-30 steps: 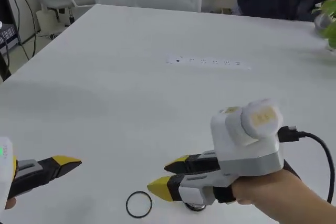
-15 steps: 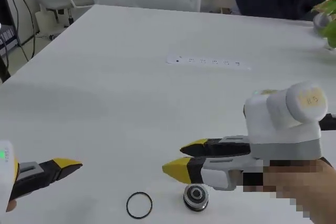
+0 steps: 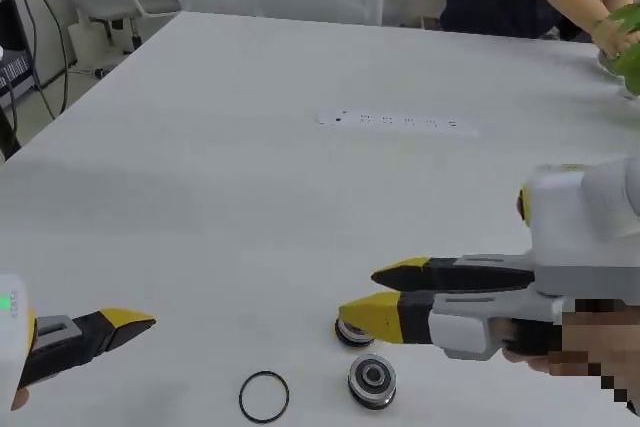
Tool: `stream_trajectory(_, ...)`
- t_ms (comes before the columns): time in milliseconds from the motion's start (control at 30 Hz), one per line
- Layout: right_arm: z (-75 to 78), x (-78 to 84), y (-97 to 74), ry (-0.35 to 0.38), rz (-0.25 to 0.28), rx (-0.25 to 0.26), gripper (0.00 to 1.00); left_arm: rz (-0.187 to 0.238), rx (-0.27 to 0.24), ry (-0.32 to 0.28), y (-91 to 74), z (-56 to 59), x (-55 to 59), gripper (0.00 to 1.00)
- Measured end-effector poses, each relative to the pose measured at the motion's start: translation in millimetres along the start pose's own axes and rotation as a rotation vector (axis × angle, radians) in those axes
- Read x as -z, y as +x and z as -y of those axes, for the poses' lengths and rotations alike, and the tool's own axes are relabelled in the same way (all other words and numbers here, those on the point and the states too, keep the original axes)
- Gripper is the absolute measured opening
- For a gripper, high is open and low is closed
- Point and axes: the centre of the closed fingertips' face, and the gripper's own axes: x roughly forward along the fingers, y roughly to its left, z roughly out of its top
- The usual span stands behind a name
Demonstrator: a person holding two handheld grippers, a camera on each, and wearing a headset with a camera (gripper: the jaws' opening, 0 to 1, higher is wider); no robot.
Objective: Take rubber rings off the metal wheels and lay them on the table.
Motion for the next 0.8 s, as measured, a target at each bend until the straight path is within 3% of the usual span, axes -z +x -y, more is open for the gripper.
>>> stream_trajectory(367,13.6,-1.6,-14.3,0.011,0.034,0.019,0.4,-0.003,0.002,-0.001,0.2,0.4,0.0,0.99)
stream_trajectory(600,25.0,7.0,-16.9,0.037,0.044,0.04,0.4,0.008,0.017,-0.003,0.4,2.8,-3.9,0.99)
stream_trajectory(800,26.6,18.1,-14.9,0.042,0.014,0.045,0.4,-0.011,0.031,0.028,0.0,6.4,-6.8,0.99)
